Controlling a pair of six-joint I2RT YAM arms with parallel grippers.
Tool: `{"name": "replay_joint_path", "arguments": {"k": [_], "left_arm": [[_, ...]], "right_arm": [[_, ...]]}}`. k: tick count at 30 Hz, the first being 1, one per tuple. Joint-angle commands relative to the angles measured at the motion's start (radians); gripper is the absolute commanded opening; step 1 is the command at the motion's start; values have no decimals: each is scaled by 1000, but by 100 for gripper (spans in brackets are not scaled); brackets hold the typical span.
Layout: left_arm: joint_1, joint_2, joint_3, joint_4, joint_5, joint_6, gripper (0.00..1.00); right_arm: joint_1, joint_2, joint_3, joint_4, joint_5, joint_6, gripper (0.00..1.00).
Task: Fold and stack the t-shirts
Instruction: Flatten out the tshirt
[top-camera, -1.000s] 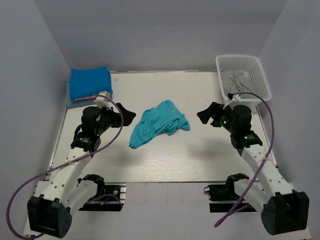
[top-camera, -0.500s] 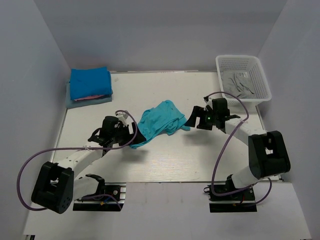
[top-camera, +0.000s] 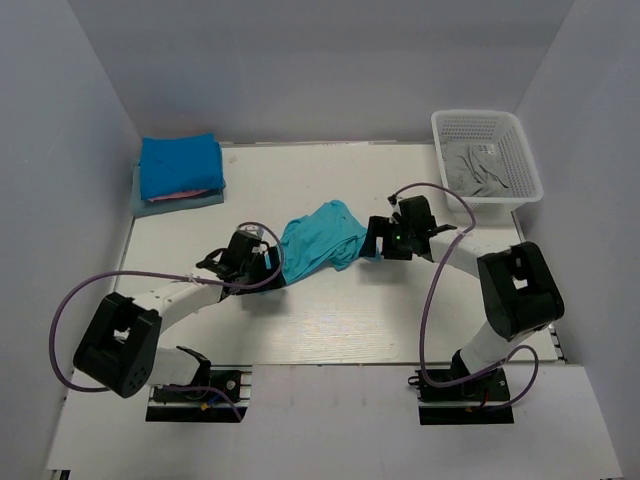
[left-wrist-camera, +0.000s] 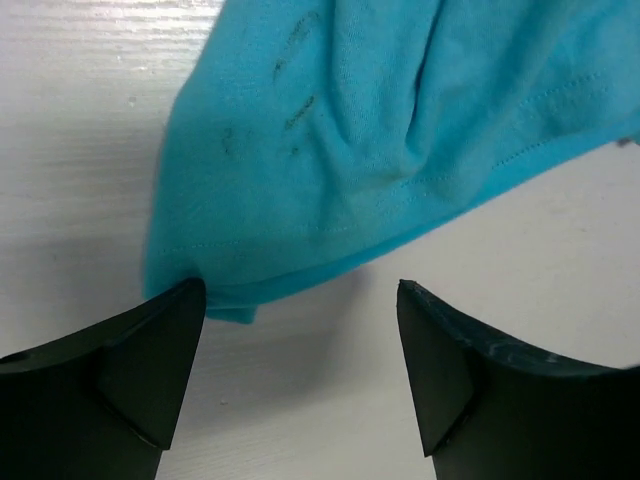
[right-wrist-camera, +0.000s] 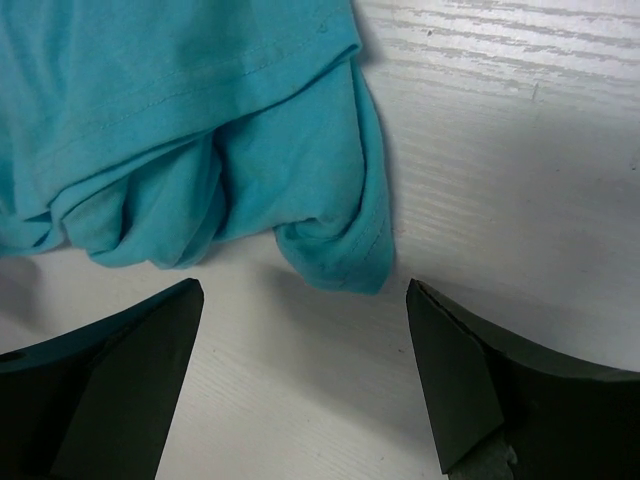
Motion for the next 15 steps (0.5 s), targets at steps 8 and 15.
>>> {"name": "replay_joint_path", "arguments": {"k": [8, 15], "left_arm": [[-66, 183, 80, -44, -124, -37, 25], [-75, 99, 149, -110, -220, -60, 0]], "right_arm": [[74, 93, 112, -22, 163, -9, 61], [102, 45, 124, -22, 229, -7, 0]]}}
